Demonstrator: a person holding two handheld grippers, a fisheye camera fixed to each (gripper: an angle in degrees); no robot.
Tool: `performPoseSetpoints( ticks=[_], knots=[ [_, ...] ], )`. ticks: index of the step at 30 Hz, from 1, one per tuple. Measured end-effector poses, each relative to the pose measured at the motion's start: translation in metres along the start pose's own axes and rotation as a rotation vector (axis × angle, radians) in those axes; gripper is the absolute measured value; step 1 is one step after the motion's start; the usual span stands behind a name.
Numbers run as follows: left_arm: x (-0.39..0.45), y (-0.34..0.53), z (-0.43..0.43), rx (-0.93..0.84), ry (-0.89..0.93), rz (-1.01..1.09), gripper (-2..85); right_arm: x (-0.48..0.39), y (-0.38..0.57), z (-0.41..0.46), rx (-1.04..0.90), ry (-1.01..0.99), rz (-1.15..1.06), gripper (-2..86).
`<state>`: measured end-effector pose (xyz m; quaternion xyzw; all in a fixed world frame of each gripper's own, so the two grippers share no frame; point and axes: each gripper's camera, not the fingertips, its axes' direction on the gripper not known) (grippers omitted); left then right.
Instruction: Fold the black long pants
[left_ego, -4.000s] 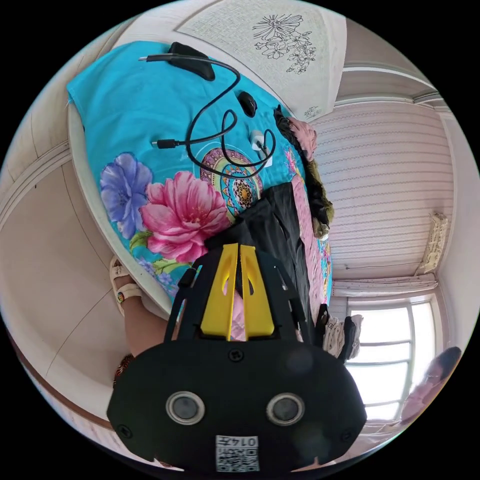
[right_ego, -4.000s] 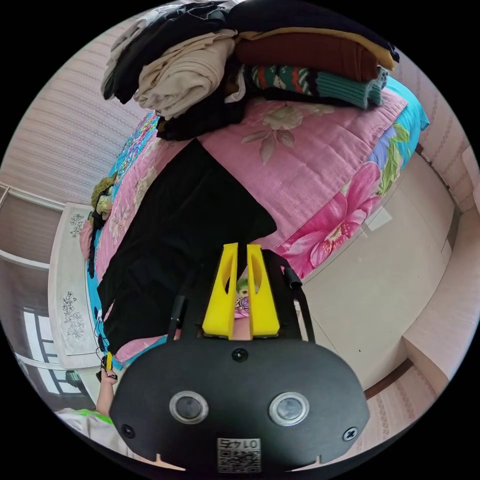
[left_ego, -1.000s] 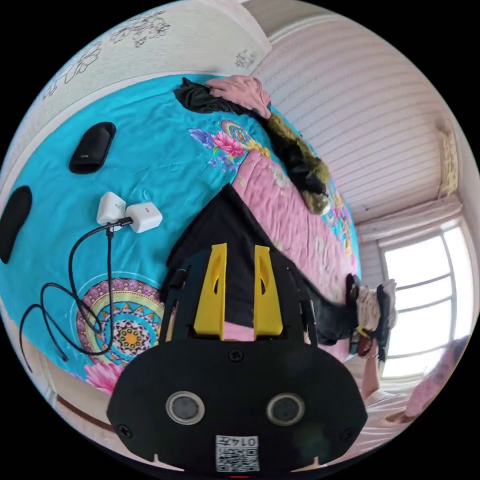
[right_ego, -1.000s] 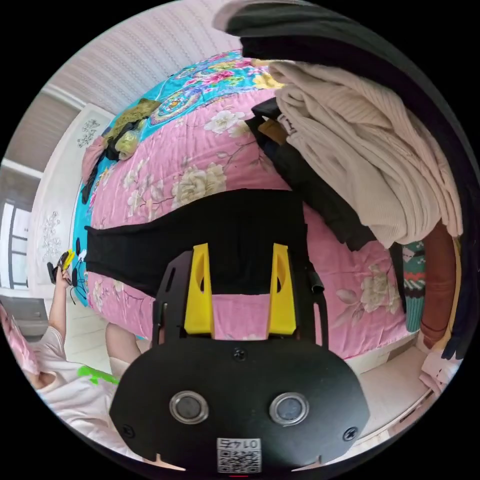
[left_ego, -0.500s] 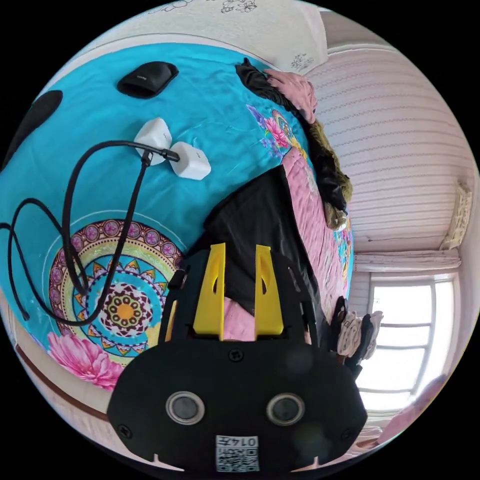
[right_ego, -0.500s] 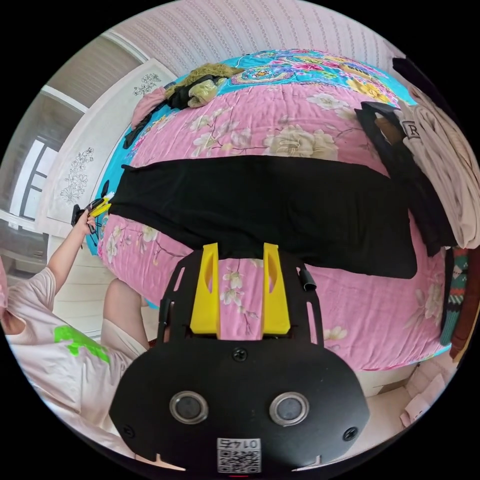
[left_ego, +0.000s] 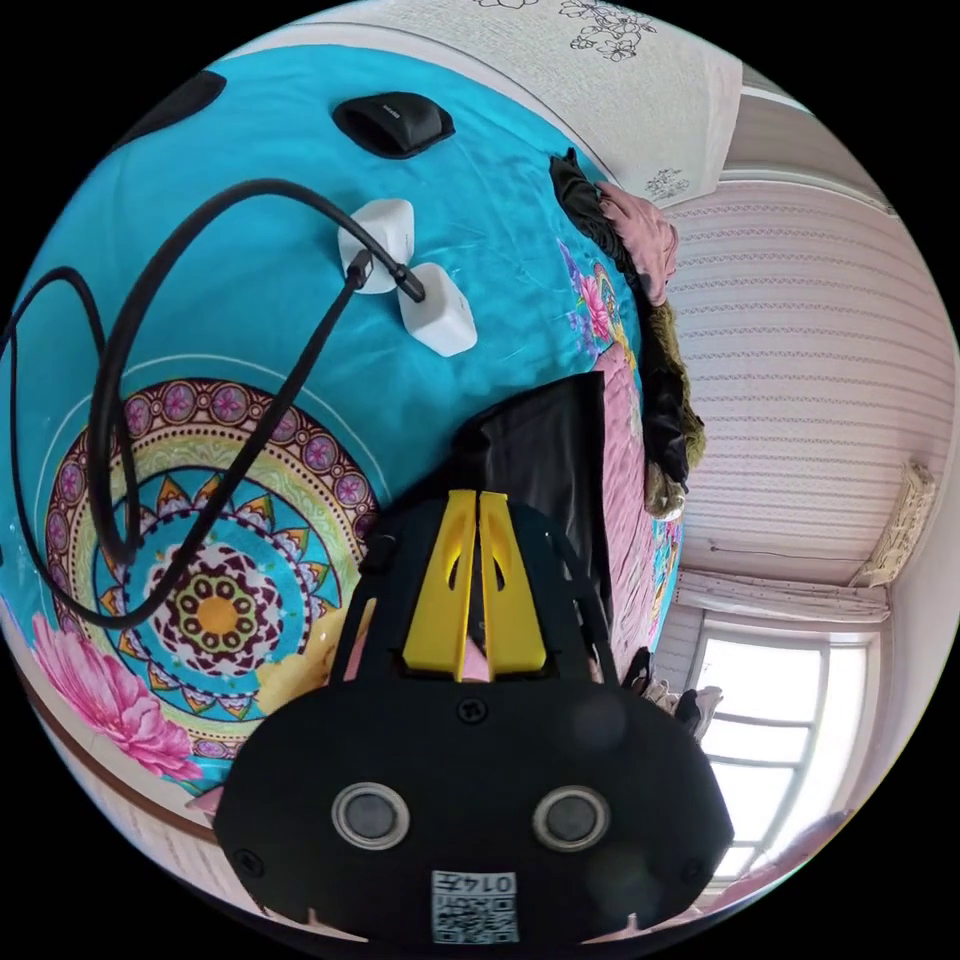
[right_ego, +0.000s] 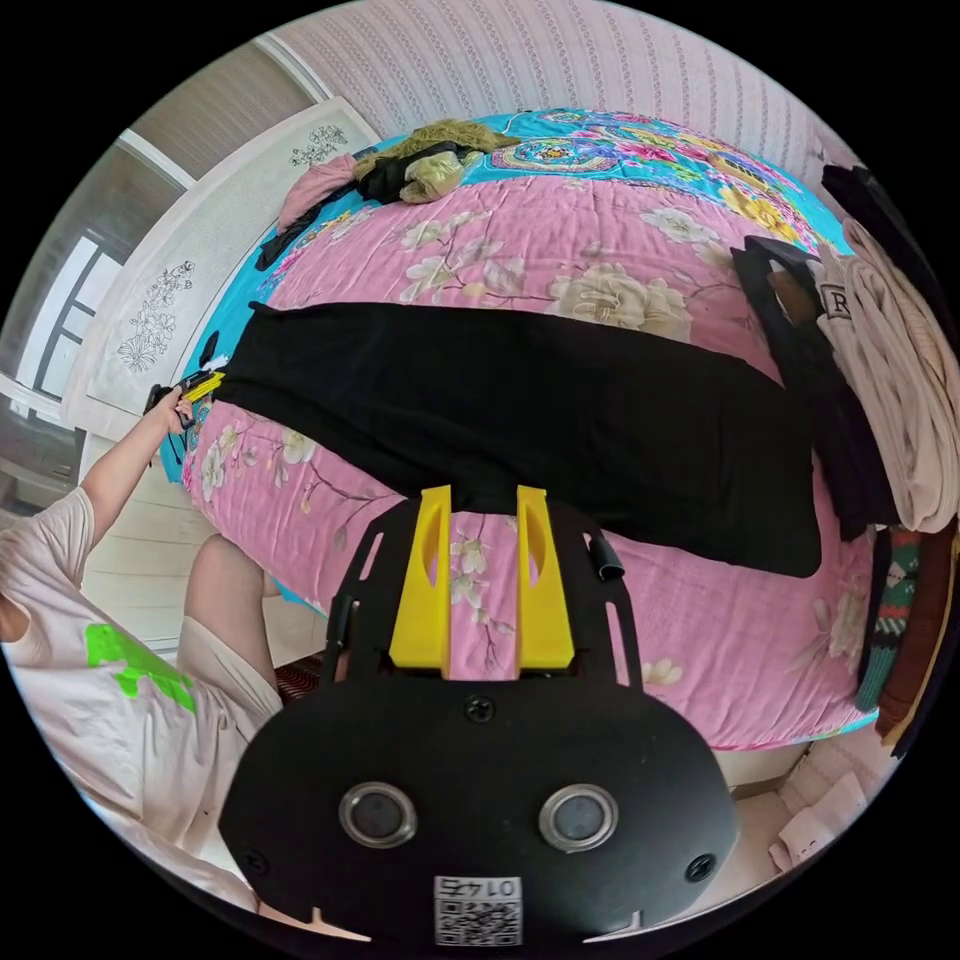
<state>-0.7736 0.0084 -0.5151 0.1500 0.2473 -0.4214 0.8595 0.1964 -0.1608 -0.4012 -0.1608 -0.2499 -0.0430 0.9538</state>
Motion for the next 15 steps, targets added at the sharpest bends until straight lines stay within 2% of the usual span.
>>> performPoseSetpoints(
  ticks=[10,15],
  knots=[
    [-0.006,-0.006,-0.037,0.010,-0.028,0.105,-1.0,0.044,0.031,-0.016,0.016,-0.005,0.037,9.1],
    [-0.043,0.000,-0.020,0.004,-0.029,0.048,-1.0,0.079,0.050,-0.027,0.023,0.042,0.092,9.8]
  ],
)
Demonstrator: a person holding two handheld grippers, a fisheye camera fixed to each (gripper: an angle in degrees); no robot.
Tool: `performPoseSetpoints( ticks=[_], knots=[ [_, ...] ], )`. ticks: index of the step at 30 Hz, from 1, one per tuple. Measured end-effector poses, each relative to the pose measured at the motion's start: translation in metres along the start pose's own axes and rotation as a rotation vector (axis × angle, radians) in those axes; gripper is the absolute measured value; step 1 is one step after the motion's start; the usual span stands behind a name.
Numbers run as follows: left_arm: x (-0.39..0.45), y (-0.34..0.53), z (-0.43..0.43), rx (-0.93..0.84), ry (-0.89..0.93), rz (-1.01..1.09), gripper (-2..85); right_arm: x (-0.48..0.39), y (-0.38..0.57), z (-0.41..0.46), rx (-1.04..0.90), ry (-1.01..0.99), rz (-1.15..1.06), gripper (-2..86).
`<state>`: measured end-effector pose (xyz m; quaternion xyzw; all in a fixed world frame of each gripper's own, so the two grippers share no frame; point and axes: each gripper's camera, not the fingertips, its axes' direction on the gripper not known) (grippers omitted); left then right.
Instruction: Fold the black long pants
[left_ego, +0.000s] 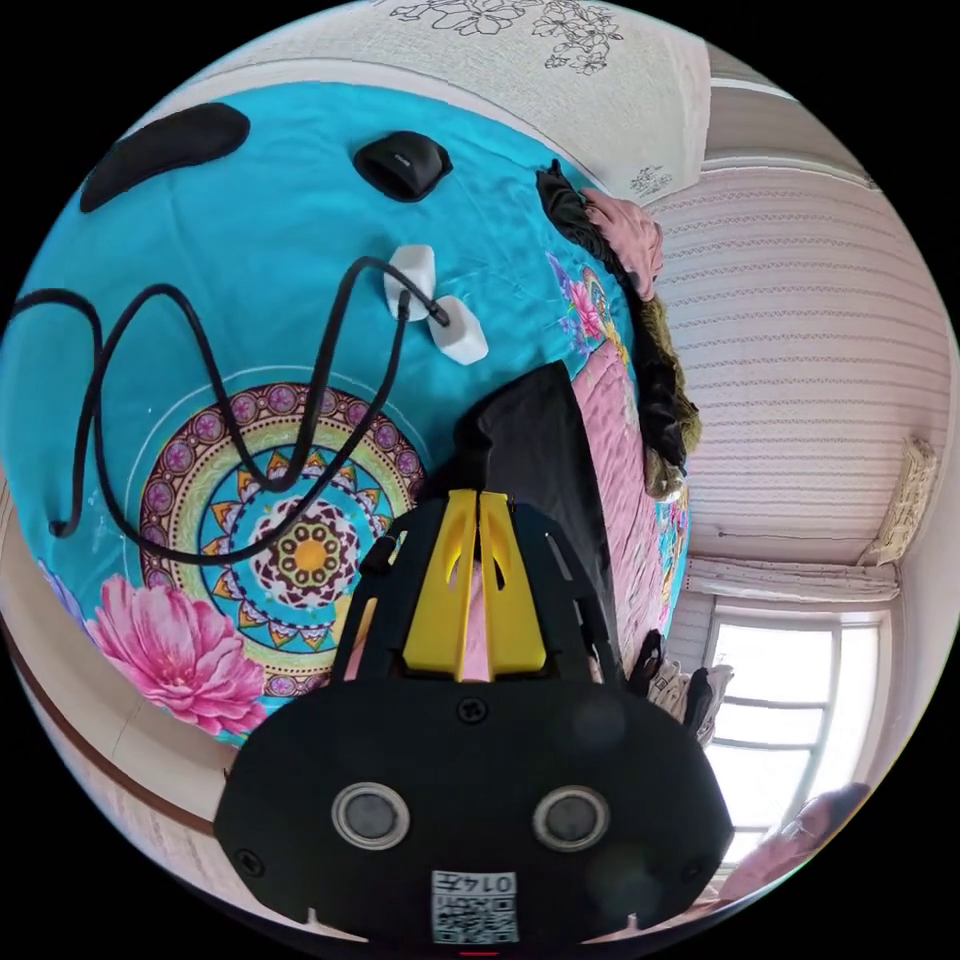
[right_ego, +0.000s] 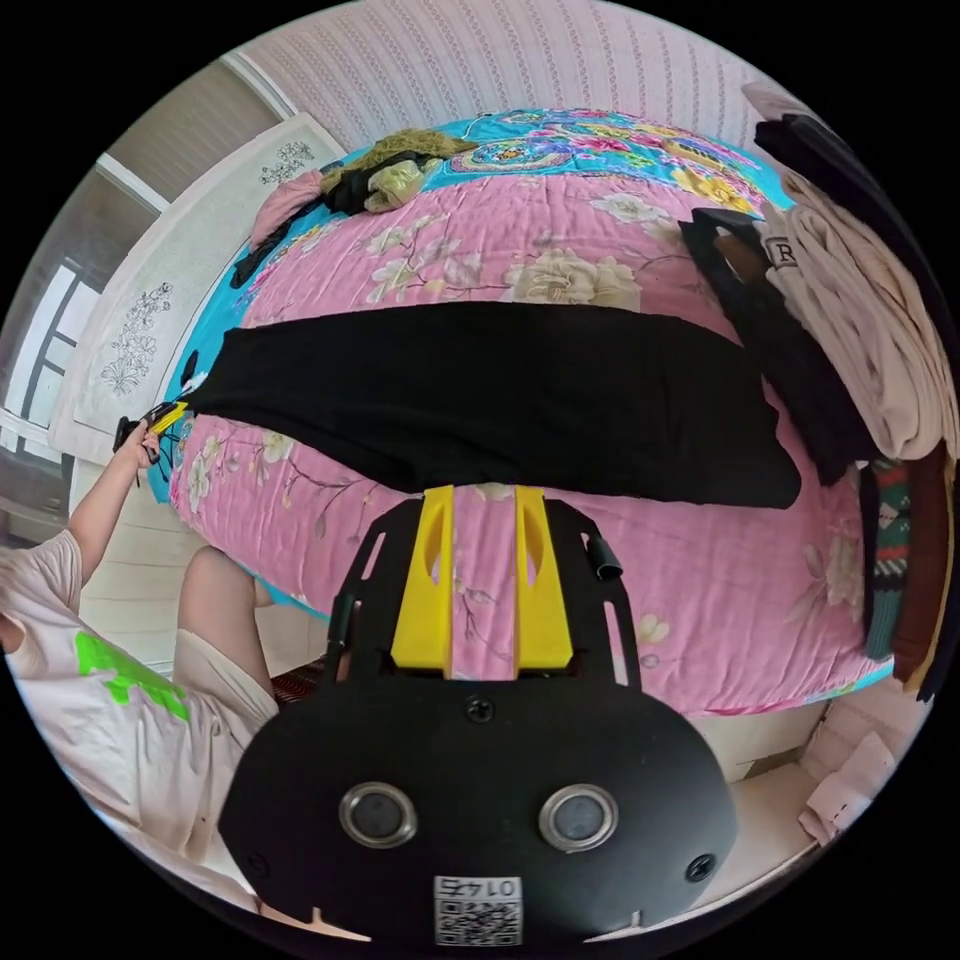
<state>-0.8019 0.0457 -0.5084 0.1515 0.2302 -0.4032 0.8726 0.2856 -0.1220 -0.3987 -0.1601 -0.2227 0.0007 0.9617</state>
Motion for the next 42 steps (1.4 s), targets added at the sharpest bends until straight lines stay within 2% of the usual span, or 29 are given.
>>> performPoseSetpoints(
  ticks=[5,7,10,11,14,18,20,21,24,26,28,30,32,33,36,39,42],
  knots=[
    [-0.034,0.006,0.017,0.028,0.072,-0.057,-1.0,0.073,0.025,-0.029,0.084,0.060,0.209,11.2],
    [-0.037,0.010,0.013,0.076,0.082,-0.026,-0.9,0.106,0.037,-0.041,0.135,0.030,0.307,11.5],
    [-0.046,0.013,0.024,0.060,-0.025,0.021,-0.8,0.156,0.051,-0.050,0.187,-0.060,0.424,11.9],
    [-0.052,0.013,0.035,0.020,0.005,0.022,-0.8,0.171,0.053,-0.051,0.206,-0.067,0.455,12.3],
    [-0.056,0.022,0.049,0.062,0.086,0.043,0.3,0.210,0.051,-0.048,0.238,-0.127,0.543,14.8],
    [-0.063,0.030,0.070,0.034,0.111,0.042,0.1,0.269,0.047,-0.043,0.297,-0.188,0.752,19.3],
    [-0.072,0.035,0.090,0.022,0.161,0.032,-0.7,0.290,0.045,-0.041,0.292,-0.186,0.817,17.6],
    [-0.074,0.037,0.096,0.019,0.172,0.024,-0.8,0.298,0.044,-0.042,0.283,-0.186,0.820,10.8],
    [-0.084,0.047,0.128,0.005,0.212,0.007,-0.9,0.306,0.055,-0.065,0.339,-0.208,0.754,3.8],
    [-0.089,0.057,0.153,0.000,0.212,0.007,-1.0,0.307,0.070,-0.081,0.398,-0.212,0.711,3.6],
    [-0.092,0.064,0.170,-0.005,0.199,0.016,-1.0,0.322,0.086,-0.076,0.353,-0.198,0.749,4.9],
    [-0.094,0.072,0.187,-0.011,0.184,0.028,-0.9,0.354,0.110,-0.064,0.294,-0.303,0.846,7.4],
    [-0.089,0.085,0.205,-0.011,0.141,0.084,-0.9,0.366,0.125,-0.075,0.391,-0.375,0.859,8.1],
    [-0.086,0.088,0.209,-0.010,0.119,0.109,-0.9,0.369,0.128,-0.085,0.411,-0.322,0.857,8.5],
    [-0.062,0.110,0.228,-0.004,-0.008,0.258,-0.3,0.380,0.113,-0.091,0.341,-0.238,0.813,8.6],
    [-0.027,0.143,0.254,-0.011,-0.125,0.451,1.8,0.382,0.096,-0.095,0.293,-0.208,0.723,4.0],
    [0.023,0.193,0.296,-0.040,-0.306,0.743,4.0,0.390,0.100,-0.102,0.284,-0.180,0.714,2.3]
  ],
)
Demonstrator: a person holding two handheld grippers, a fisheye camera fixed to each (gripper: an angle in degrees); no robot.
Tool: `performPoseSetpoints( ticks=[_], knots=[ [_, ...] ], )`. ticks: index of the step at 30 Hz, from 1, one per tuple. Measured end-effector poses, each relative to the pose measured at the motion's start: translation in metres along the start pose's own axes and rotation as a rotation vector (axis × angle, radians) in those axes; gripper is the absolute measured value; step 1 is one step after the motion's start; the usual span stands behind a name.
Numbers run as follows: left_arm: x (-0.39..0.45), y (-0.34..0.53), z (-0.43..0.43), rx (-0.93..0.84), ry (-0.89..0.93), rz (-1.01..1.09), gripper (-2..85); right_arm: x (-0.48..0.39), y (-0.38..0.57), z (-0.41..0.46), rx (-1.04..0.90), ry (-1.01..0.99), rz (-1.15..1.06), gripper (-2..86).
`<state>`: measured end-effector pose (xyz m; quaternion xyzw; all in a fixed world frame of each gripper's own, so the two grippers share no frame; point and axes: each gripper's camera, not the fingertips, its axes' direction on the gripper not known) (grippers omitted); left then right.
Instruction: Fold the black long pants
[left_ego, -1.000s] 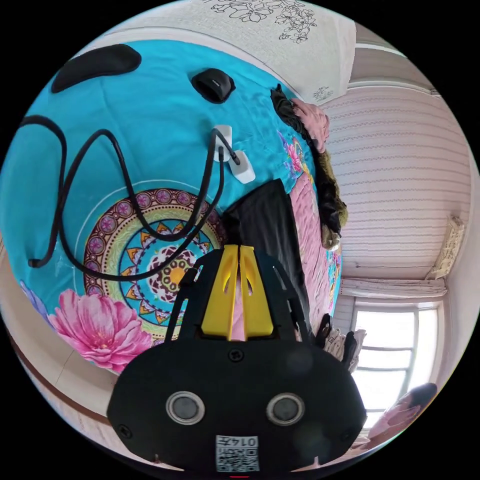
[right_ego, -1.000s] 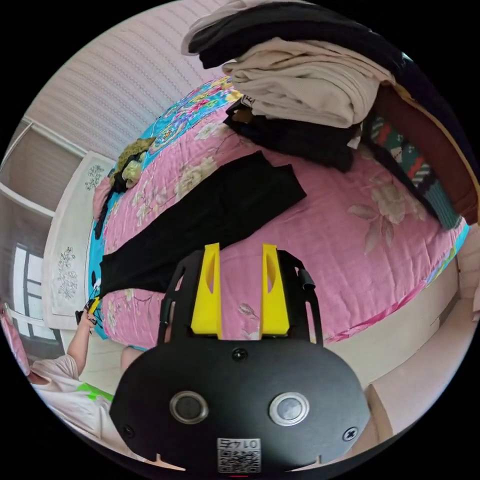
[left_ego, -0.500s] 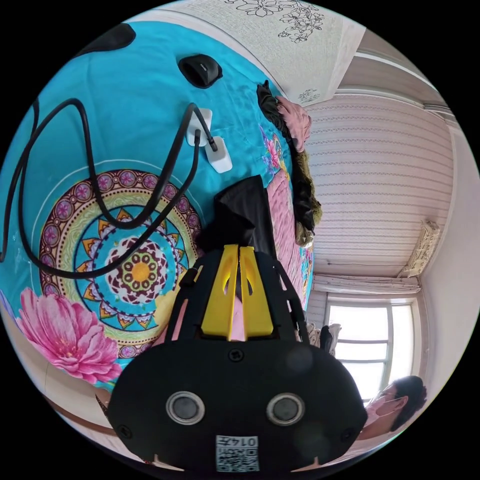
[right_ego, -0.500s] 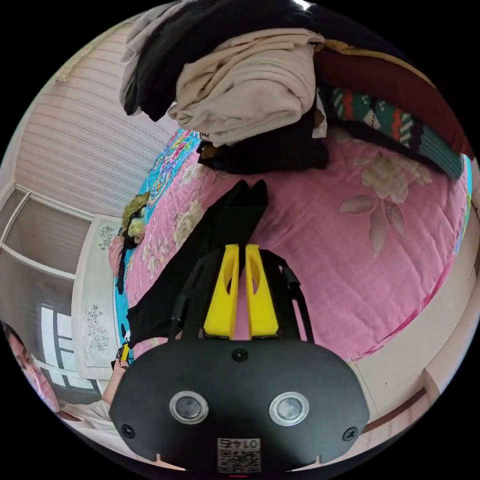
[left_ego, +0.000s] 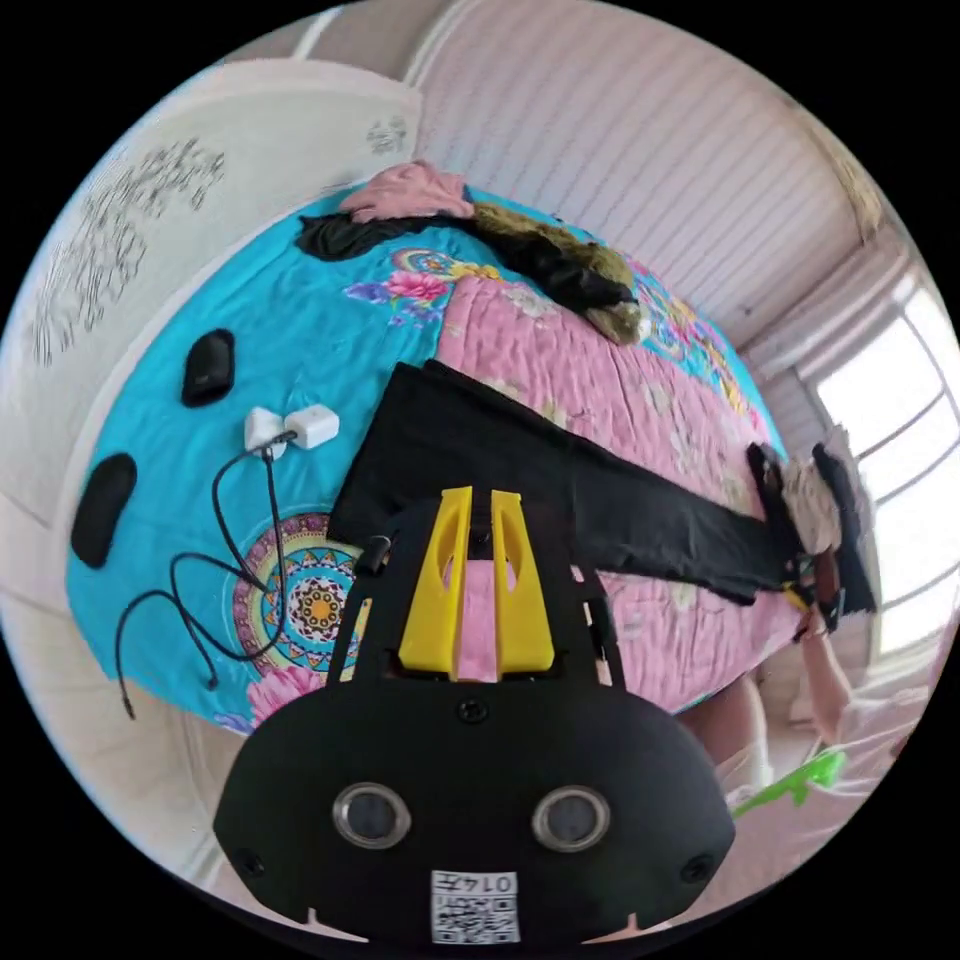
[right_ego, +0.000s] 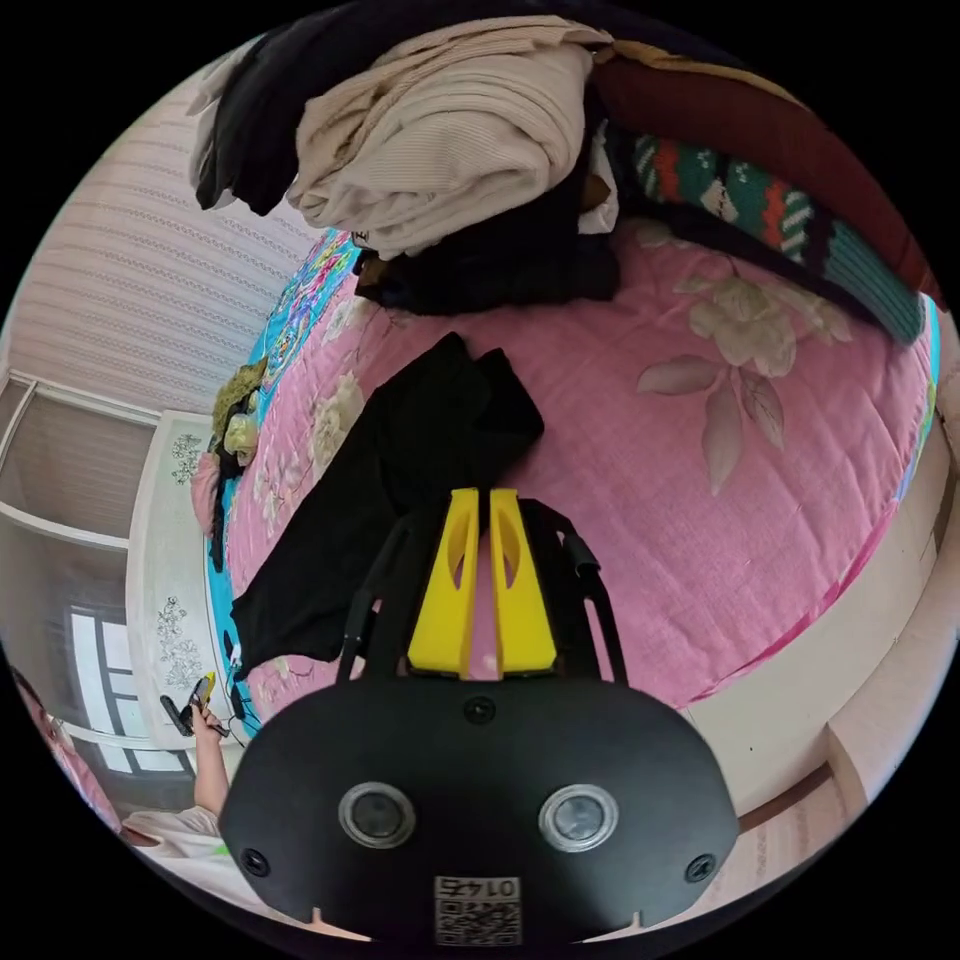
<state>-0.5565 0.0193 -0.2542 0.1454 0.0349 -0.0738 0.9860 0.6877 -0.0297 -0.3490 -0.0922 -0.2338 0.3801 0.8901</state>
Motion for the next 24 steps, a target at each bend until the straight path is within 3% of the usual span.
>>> performPoseSetpoints(
  ticks=[2,4,11,17,24],
  knots=[
    [0.081,0.008,0.030,-0.038,-0.168,0.268,4.6,0.013,0.000,-0.006,-0.002,-0.028,0.018,2.2],
    [0.140,0.020,0.060,-0.052,-0.188,0.432,4.8,0.030,0.000,-0.008,-0.010,-0.080,0.059,2.5],
    [0.352,0.084,0.209,-0.158,0.139,0.848,5.1,0.048,-0.004,-0.025,0.000,-0.160,0.004,7.8],
    [0.488,0.129,0.353,-0.285,0.295,0.962,4.5,0.052,-0.020,-0.010,-0.054,-0.197,0.004,7.7],
    [0.545,0.173,0.482,-0.416,0.195,1.039,1.6,0.045,-0.028,-0.008,-0.074,-0.155,-0.072,2.8]
  ],
)
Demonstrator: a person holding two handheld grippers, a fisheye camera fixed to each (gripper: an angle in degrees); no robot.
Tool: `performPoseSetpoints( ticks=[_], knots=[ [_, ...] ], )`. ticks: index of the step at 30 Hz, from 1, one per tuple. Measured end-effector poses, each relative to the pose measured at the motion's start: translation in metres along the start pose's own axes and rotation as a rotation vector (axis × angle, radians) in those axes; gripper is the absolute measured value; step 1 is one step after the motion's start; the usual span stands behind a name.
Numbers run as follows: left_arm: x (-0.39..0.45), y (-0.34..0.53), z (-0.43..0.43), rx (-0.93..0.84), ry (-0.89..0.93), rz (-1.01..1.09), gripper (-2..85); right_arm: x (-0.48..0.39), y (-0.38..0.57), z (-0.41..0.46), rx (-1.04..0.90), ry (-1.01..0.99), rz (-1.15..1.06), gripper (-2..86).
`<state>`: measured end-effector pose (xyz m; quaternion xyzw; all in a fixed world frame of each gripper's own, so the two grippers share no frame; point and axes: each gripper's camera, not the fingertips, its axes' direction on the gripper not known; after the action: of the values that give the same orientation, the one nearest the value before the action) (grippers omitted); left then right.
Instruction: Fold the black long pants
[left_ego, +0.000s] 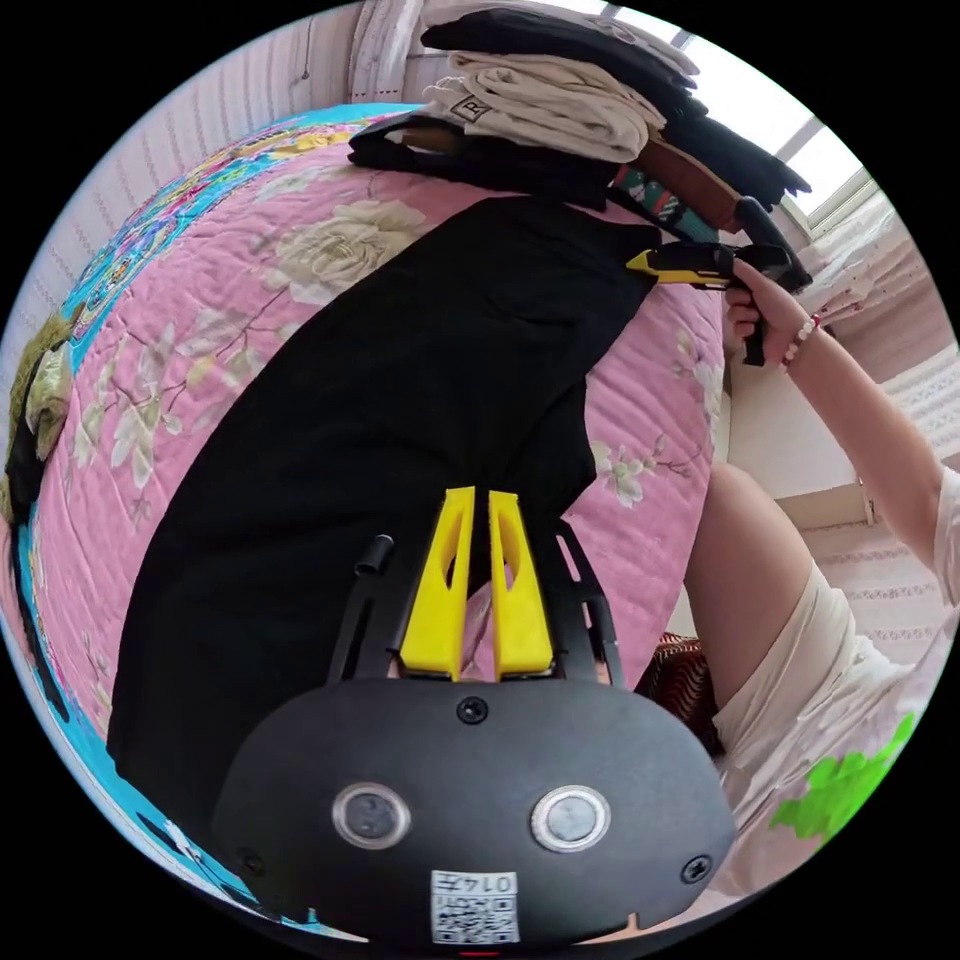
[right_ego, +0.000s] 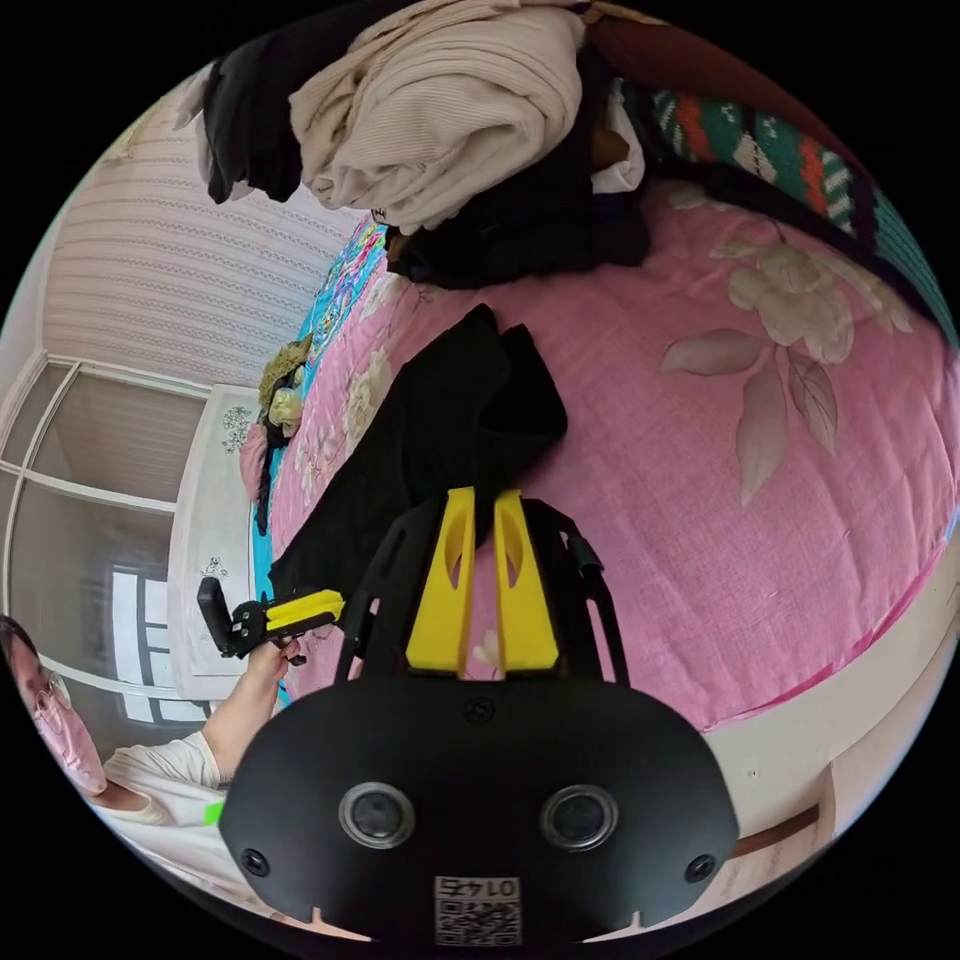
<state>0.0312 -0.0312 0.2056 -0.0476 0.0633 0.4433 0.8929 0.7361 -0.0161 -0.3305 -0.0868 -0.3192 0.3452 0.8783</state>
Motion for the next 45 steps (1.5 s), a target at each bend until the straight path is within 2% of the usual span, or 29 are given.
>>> performPoseSetpoints(
  ticks=[3,6,11,13,15,18,20,31,37,41,45],
  knots=[
    [-0.016,-0.003,0.004,0.073,0.014,-0.036,0.7,-0.003,-0.001,0.002,-0.008,0.014,-0.029,2.2],
    [-0.047,-0.011,0.012,0.129,-0.096,-0.103,0.2,-0.007,0.000,0.005,-0.009,0.028,-0.047,2.0],
    [-0.075,-0.054,0.094,-0.062,-0.100,-0.070,-0.1,-0.006,0.002,0.012,-0.001,0.014,-0.031,1.8],
    [-0.073,-0.060,0.110,-0.079,-0.111,-0.046,-0.3,-0.007,0.002,0.015,-0.006,0.012,-0.034,1.7],
    [-0.071,-0.068,0.113,-0.049,-0.121,-0.027,-0.5,-0.013,0.001,0.020,-0.016,0.032,-0.057,1.6],
    [-0.069,-0.081,0.119,0.032,-0.242,-0.014,-0.8,-0.022,0.002,0.026,-0.024,0.059,-0.076,1.6],
    [-0.075,-0.093,0.161,-0.119,-0.242,0.024,-0.8,-0.025,0.002,0.031,-0.029,0.066,-0.080,1.5],
    [-0.035,-0.072,0.208,-0.139,-0.301,0.167,-0.8,-0.042,0.015,0.069,-0.037,0.085,-0.109,1.5],
    [-0.028,-0.054,0.200,-0.082,-0.261,0.159,-0.9,-0.056,0.026,0.093,-0.034,0.103,-0.122,1.5],
    [-0.023,-0.039,0.218,-0.081,-0.320,0.168,-0.9,-0.070,0.036,0.118,-0.036,0.162,-0.151,1.5],
    [-0.016,-0.028,0.207,-0.041,-0.219,0.170,-0.9,-0.085,0.045,0.144,-0.048,0.224,-0.184,1.5]
  ],
)
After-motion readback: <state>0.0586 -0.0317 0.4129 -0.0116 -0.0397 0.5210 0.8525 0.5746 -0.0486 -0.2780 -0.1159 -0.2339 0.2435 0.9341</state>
